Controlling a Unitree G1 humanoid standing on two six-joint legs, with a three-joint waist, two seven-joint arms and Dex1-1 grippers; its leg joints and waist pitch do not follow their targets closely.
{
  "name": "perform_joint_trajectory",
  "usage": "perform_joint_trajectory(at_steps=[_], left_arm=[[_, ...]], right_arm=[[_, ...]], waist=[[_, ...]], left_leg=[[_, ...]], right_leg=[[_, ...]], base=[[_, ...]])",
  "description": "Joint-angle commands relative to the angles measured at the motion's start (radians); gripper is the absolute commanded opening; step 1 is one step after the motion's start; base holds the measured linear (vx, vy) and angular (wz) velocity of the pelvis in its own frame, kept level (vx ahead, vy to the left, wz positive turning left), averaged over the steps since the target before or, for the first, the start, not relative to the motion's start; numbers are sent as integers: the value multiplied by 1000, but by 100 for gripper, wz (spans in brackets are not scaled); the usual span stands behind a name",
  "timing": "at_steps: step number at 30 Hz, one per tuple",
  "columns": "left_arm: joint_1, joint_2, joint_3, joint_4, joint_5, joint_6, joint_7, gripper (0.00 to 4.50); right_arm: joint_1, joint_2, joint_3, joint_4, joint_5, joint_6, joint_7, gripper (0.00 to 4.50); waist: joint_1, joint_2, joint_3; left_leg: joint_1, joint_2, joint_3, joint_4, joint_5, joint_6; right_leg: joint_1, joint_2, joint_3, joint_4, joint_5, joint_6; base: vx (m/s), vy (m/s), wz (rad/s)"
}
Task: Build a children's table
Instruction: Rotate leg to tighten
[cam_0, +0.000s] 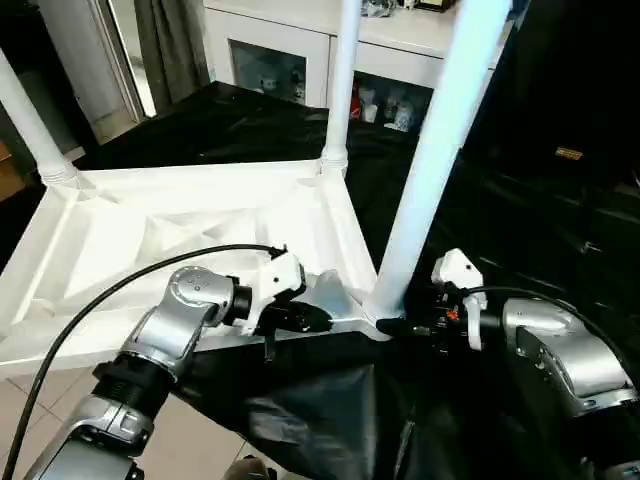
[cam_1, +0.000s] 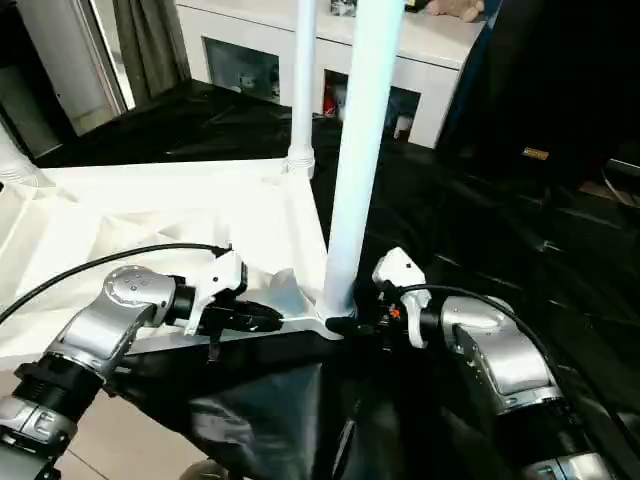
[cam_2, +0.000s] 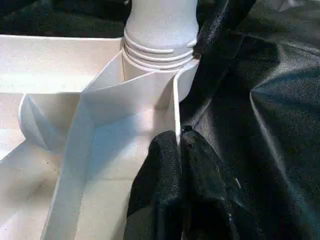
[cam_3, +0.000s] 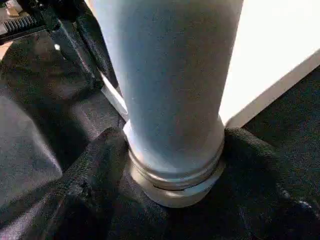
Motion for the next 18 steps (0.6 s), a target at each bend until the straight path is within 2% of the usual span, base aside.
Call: perform_joint_trajectory(at_steps=[1, 6, 7, 8, 9, 10, 11, 12, 13, 14, 15, 16, 18], left_arm=[[-5, -11, 0, -46, -33, -4, 2, 0], [-11, -17, 5, -31, -11, 2, 45, 0], [-25, -32, 14, -1, 8, 10, 100, 0], [-51, -56, 26, 47, 33, 15, 183, 0], [-72, -77, 35, 86, 51, 20, 244, 0], [-96, -100, 44, 126, 70, 23, 317, 0], [-127, -133, 58, 172, 80, 35, 395, 0], [-127, -133, 58, 172, 80, 35, 395, 0], [-154, -163, 68, 210, 88, 47, 462, 0], [-178, -190, 77, 242, 96, 55, 526, 0], [-194, -212, 79, 264, 99, 60, 559, 0], [-203, -223, 80, 275, 100, 62, 576, 0], [-242, -278, 76, 328, 114, 59, 654, 0]], right_arm=[[14, -1, 20, -34, 17, 13, 30, 279], [15, 17, 16, -18, 2, 7, -10, 277], [4, 44, 8, 21, -25, -1, -78, 277], [-13, 90, -13, 77, -50, -3, -181, 276], [-27, 128, -31, 120, -66, -4, -261, 276], [-40, 171, -54, 158, -72, -5, -341, 276], [-61, 228, -91, 202, -69, 0, -452, 275], [-61, 228, -91, 202, -69, 0, -452, 275], [-79, 273, -118, 237, -67, 5, -536, 271], [-94, 307, -135, 264, -70, 7, -601, 262], [-107, 333, -145, 284, -70, 2, -646, 262], [-113, 347, -151, 295, -70, 0, -669, 238], [-142, 401, -153, 336, -86, -29, -742, 231]], waist=[[2, -13, -69], [1, -13, -69], [0, -13, -69], [-4, -13, -68], [-8, -13, -66], [-12, -14, -65], [-12, -16, -69], [-13, -17, -67], [-14, -14, -63], [-18, -14, -64], [-21, -15, -66], [-24, -15, -66], [-27, -14, -70]], left_leg=[[18, 51, -18, -69, -210, 43], [17, 50, -18, -69, -212, 40], [17, 51, -19, -70, -211, 38], [17, 49, -18, -70, -217, 32], [23, 45, -19, -71, -236, 15], [22, 45, -20, -73, -248, 6], [23, 44, -24, -72, -256, -7], [25, 45, -21, -73, -259, -5], [28, 45, -22, -74, -276, -8], [26, 42, -26, -75, -300, -15], [22, 44, -29, -79, -294, -21], [23, 44, -28, -80, -294, -22], [27, 45, -28, -78, -292, -20]], right_leg=[[49, -92, 60, -82, -294, -152], [48, -92, 60, -82, -296, -153], [48, -92, 59, -83, -301, -151], [43, -91, 59, -84, -309, -154], [40, -89, 56, -89, -343, -154], [41, -91, 56, -92, -368, -146], [48, -96, 53, -94, -404, -128], [42, -97, 57, -98, -412, -124], [37, -96, 57, -103, -428, -116], [44, -98, 51, -107, -471, -101], [47, -97, 50, -105, -463, -89], [44, -95, 52, -107, -457, -88], [42, -98, 55, -105, -415, -99]], base=[[0, 0, 0], [0, 0, 0], [0, 0, 0], [0, 0, 0], [0, 0, 0], [0, 0, 0], [0, 0, 0], [0, 0, 0], [0, 0, 0], [0, 0, 0], [0, 0, 0], [0, 0, 0], [0, 0, 0]])
